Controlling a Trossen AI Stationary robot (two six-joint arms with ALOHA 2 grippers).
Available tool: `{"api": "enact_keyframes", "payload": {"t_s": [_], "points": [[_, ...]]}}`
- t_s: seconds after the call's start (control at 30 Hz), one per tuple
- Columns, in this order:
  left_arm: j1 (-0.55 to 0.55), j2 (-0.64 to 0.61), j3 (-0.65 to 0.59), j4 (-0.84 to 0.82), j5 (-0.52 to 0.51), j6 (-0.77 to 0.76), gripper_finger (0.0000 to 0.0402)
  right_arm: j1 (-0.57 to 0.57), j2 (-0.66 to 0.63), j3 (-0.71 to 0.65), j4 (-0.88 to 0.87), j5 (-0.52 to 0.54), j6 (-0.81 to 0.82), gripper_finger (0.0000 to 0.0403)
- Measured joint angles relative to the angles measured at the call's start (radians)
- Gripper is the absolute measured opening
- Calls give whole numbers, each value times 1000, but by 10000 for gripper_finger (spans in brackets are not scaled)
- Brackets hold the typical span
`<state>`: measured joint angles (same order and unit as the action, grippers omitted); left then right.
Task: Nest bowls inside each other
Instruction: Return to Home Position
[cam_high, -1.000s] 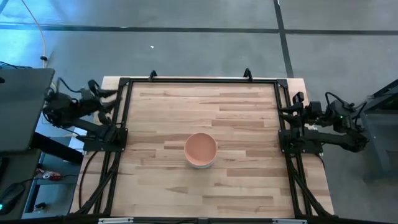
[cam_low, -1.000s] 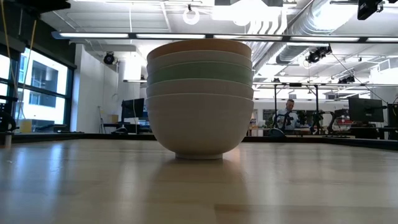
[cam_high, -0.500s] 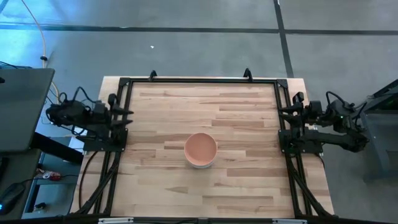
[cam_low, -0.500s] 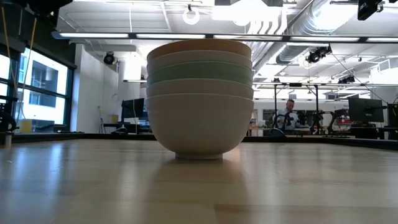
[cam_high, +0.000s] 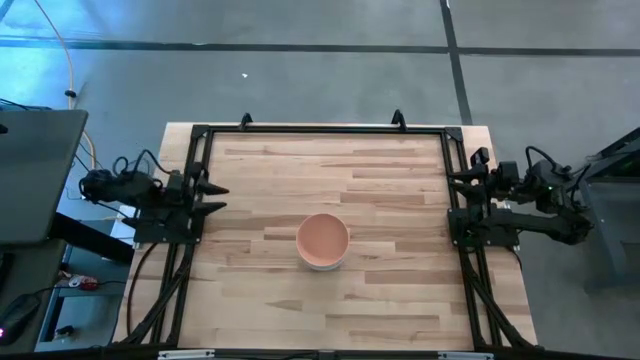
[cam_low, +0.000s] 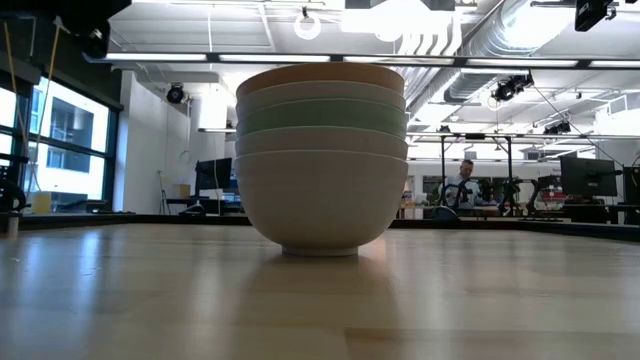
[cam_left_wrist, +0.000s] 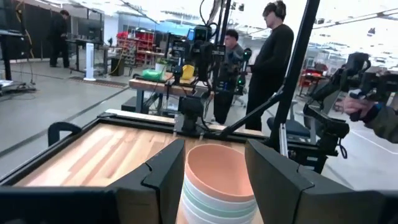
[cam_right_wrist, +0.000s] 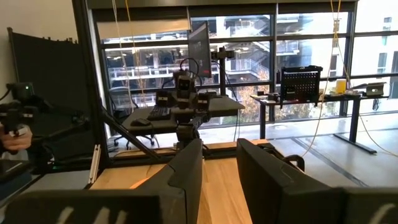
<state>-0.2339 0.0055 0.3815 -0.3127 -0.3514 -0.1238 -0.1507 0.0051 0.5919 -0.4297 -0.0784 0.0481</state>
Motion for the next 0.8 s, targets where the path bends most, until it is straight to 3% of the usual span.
{"api": "enact_keyframes", "payload": {"t_s": [0.37, 0.8], "points": [[0, 1, -83, 128, 60, 35, 156, 0, 0, 0, -1, 0, 0, 92], [1, 0, -288, 487, 171, 150, 156, 0, 0, 0, 1, 0, 7, 92]]}}
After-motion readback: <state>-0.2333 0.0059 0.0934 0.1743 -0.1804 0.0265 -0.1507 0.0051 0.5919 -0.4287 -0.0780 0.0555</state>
